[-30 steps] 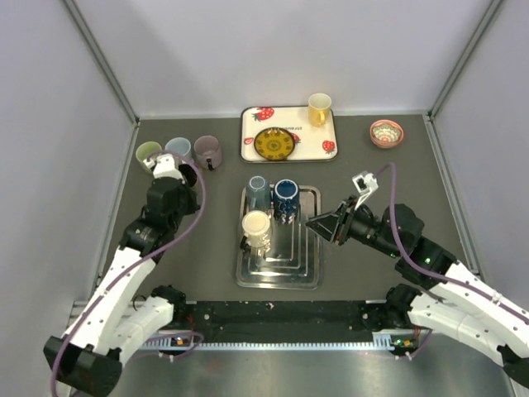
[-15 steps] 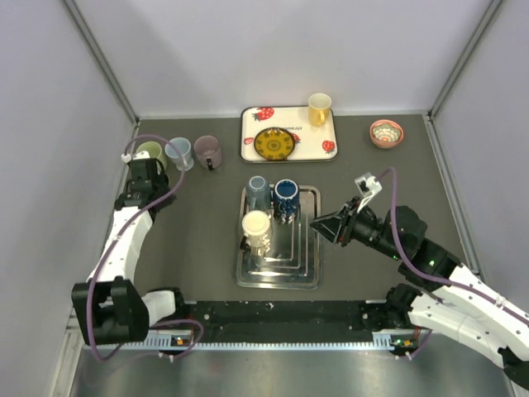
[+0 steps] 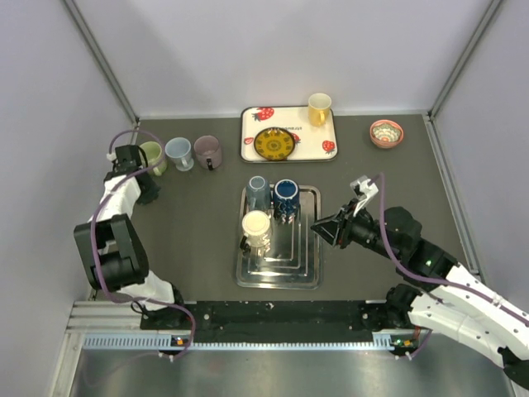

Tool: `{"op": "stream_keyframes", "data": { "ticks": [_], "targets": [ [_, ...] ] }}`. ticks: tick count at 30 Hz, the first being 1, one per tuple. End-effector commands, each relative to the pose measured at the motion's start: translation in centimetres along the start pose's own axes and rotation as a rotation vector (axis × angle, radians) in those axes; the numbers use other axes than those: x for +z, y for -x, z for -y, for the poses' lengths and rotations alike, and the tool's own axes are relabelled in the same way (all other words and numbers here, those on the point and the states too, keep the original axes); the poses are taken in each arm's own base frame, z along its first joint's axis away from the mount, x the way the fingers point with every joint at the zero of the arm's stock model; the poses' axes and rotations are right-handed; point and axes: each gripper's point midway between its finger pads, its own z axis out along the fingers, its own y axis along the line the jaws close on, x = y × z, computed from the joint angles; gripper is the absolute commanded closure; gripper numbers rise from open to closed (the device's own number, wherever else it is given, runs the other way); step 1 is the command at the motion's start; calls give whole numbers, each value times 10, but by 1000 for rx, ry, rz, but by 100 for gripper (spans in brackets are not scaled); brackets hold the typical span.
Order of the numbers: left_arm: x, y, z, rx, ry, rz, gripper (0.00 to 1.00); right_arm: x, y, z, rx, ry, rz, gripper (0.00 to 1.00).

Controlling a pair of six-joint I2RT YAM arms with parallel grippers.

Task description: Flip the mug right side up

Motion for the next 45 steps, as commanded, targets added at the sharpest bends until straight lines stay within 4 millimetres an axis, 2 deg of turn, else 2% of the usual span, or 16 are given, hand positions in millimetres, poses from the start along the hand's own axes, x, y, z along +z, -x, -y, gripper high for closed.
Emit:
{"op": "stream_keyframes", "data": {
  "ticks": [1, 5, 12, 20, 22, 23, 26, 31, 37, 40, 41, 43, 44, 45],
  "targets": [
    [3, 39, 4, -31, -10, 64, 100, 3, -5, 4, -45, -8, -12, 73],
    [7, 50, 6, -28, -3, 60, 100, 6, -6, 8, -64, -25, -19, 73],
    [20, 38, -1, -16, 34, 11, 100, 13, -10, 10, -71, -34, -47, 72],
    [29, 26, -11, -15, 72, -31, 100, 12, -10, 11, -70, -38, -43, 71],
    [28, 23, -14, -17, 80, -43, 90, 12, -9, 11, -71, -36, -41, 71],
    [28, 23, -16, -21, 89, -44, 81, 12, -10, 11, -70, -37, -44, 71],
    [23, 25, -19, -28, 96, -32, 67, 12, -10, 10, -65, -36, -46, 70],
    [8, 36, -22, -41, 112, 5, 55, 10, -8, 9, -66, -32, -36, 70],
    [-16, 48, -20, -69, 100, 47, 48, 9, -8, 9, -64, -30, -32, 69],
    [-40, 53, -15, -102, 59, 90, 46, 10, -5, 8, -68, -31, -30, 67],
    [-56, 58, -12, -118, 28, 129, 45, 11, -5, 9, -66, -38, -28, 66],
    [-70, 53, -2, -145, -41, 140, 44, 13, -2, 14, -66, -68, -21, 63],
    [-90, 57, 3, -150, -83, 191, 44, 14, -3, 19, -60, -91, -23, 62],
    [-98, 53, 7, -148, -104, 205, 43, 17, -3, 24, -56, -123, -23, 60]
  ]
}}
